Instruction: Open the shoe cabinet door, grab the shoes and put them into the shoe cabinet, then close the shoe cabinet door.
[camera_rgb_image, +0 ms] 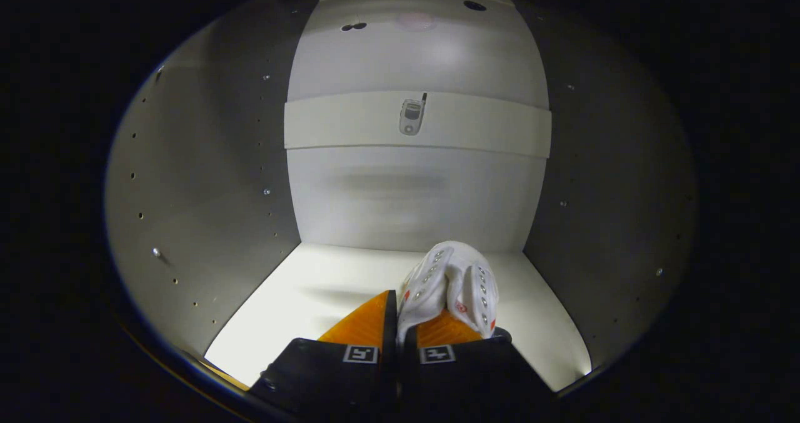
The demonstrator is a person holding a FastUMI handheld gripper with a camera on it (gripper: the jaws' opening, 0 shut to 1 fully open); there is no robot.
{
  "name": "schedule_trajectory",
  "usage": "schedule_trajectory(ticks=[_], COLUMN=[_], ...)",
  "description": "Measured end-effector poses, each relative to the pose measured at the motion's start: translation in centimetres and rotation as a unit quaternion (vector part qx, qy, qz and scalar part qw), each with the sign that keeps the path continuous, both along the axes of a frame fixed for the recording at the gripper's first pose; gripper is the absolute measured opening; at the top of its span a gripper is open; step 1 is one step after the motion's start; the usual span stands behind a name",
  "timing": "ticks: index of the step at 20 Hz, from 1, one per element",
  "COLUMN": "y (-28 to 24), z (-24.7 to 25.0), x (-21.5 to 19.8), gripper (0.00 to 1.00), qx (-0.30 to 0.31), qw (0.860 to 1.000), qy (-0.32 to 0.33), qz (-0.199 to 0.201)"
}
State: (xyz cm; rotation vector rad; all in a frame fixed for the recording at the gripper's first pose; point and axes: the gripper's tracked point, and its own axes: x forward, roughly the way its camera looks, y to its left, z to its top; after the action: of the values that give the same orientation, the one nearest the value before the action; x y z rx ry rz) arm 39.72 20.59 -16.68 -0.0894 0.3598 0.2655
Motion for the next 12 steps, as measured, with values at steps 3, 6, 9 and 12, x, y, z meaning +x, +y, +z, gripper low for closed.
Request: schedule_trajectory(ticks=[3, 6, 9, 12], y=[-0.2, -0.2, -0.7, -0.9], z=[0.1, 0.6, 1.6, 2.8], x=[-0.7, -1.6, -2.9, -4.2], gripper=[0.19, 0.35, 0.47, 0.55], qx=[-0.006, -0.003, 0.002, 0.005], qw=[1.000, 1.000, 1.000, 1.000], qy=[0.000, -0.002, -0.010, -0.018], qz=[-0.003, -0.001, -0.006, -0.013])
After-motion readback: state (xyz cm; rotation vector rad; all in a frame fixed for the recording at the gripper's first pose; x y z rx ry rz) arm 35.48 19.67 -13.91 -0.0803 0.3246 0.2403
